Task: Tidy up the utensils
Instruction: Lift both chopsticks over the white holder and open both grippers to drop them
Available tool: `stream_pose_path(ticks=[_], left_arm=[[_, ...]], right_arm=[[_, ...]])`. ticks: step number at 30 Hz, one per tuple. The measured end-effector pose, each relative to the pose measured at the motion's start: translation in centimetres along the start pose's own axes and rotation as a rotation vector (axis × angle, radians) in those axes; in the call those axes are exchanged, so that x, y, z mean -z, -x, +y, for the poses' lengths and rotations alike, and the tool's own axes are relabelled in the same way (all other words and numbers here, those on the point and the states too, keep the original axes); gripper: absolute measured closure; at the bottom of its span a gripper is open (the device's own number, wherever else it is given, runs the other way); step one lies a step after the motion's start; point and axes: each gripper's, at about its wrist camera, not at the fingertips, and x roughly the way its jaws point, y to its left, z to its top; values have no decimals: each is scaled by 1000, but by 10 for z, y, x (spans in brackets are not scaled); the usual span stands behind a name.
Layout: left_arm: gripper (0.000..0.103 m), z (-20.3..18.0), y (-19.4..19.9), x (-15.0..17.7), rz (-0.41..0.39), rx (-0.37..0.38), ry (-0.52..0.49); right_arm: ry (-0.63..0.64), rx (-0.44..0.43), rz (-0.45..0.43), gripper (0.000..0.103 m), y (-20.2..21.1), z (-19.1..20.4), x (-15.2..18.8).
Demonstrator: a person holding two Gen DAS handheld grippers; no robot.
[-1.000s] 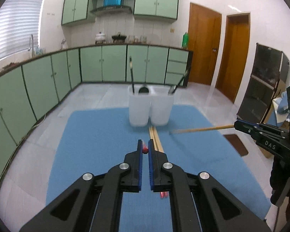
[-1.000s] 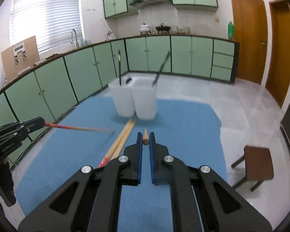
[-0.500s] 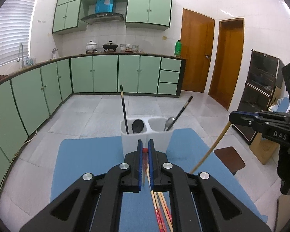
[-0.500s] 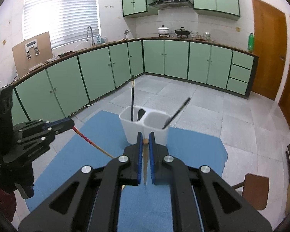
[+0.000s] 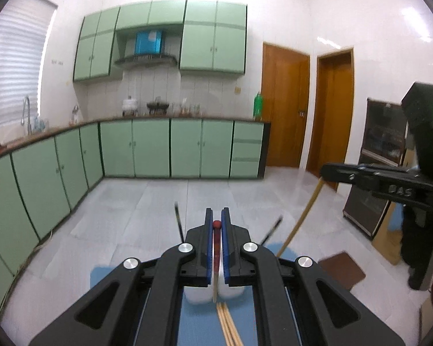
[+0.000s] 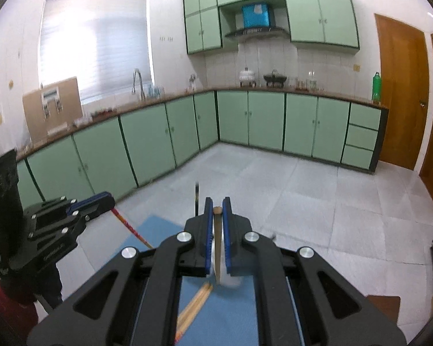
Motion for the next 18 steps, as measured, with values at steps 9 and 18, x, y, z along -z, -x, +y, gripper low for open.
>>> stream_pose_path(ticks=[9, 18], left_arm=[[98, -5, -25, -38, -122, -45, -41], [98, 14, -105, 3, 22, -49, 30]], right_arm=[[-14, 63, -76, 97, -34, -14, -24], [-38, 93, 27, 97, -90, -26, 11]])
